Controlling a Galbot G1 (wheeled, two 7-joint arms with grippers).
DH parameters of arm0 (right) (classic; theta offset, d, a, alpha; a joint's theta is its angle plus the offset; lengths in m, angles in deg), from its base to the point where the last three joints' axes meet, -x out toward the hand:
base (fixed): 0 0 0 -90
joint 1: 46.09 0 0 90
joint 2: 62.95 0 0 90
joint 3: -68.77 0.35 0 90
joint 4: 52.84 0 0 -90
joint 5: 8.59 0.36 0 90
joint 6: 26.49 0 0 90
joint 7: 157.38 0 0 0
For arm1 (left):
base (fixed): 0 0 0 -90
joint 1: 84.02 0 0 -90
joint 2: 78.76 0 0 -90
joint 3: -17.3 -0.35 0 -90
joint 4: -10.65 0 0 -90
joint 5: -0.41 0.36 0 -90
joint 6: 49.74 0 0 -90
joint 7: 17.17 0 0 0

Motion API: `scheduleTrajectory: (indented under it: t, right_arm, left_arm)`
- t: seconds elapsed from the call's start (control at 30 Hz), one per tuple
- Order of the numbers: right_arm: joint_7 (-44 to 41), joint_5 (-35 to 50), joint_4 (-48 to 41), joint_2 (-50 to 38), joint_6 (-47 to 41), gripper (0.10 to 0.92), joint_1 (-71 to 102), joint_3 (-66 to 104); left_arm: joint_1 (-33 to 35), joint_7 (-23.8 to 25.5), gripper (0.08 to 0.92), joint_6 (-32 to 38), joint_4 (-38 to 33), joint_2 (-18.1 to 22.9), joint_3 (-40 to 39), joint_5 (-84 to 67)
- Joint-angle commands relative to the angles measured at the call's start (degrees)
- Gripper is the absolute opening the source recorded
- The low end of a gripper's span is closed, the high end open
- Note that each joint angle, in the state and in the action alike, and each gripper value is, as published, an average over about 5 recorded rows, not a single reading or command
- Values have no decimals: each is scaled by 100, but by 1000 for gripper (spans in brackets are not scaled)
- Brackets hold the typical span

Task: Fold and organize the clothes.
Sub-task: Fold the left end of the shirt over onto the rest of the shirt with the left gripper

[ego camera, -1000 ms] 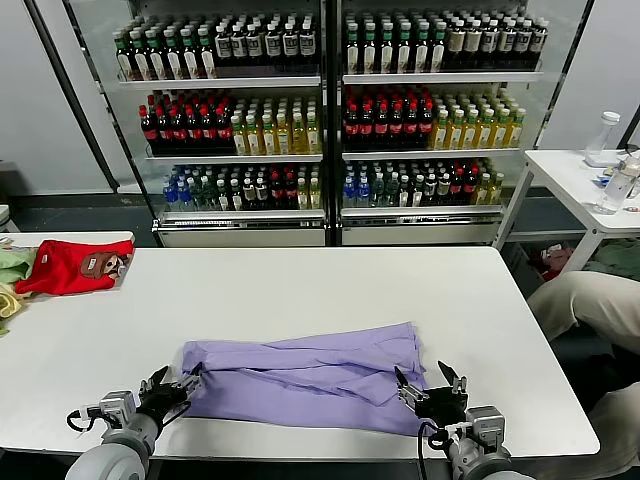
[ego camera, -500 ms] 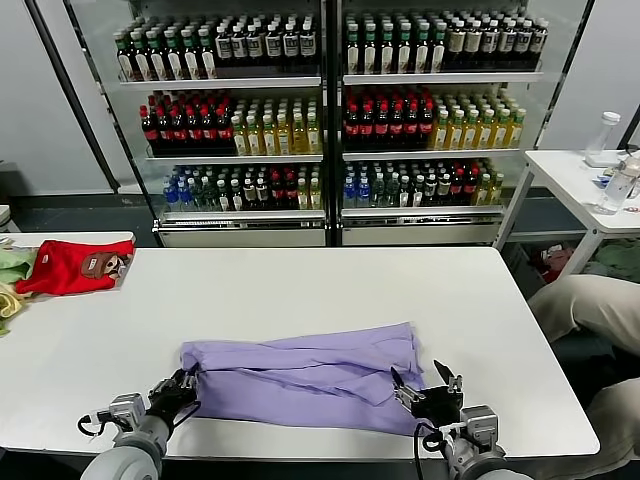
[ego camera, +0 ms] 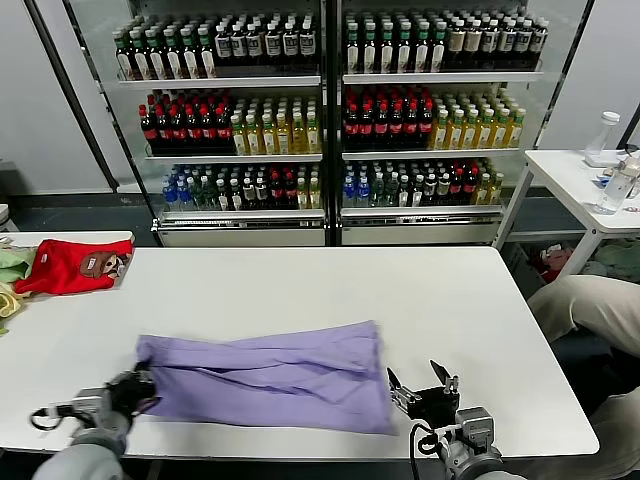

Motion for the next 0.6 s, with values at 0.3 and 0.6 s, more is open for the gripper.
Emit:
scheduleTrajectory:
  t: [0.3,0.6]
  right_arm:
    - [31,-70,47,35,-25,823,45,27]
    - [35,-130,95,60,-28,823,155,126]
  left_arm:
    - [132,514,103,-270,-1626,-3,25,-1651]
    - [-585,408,103,-271,-1494,531,-1708,-1681]
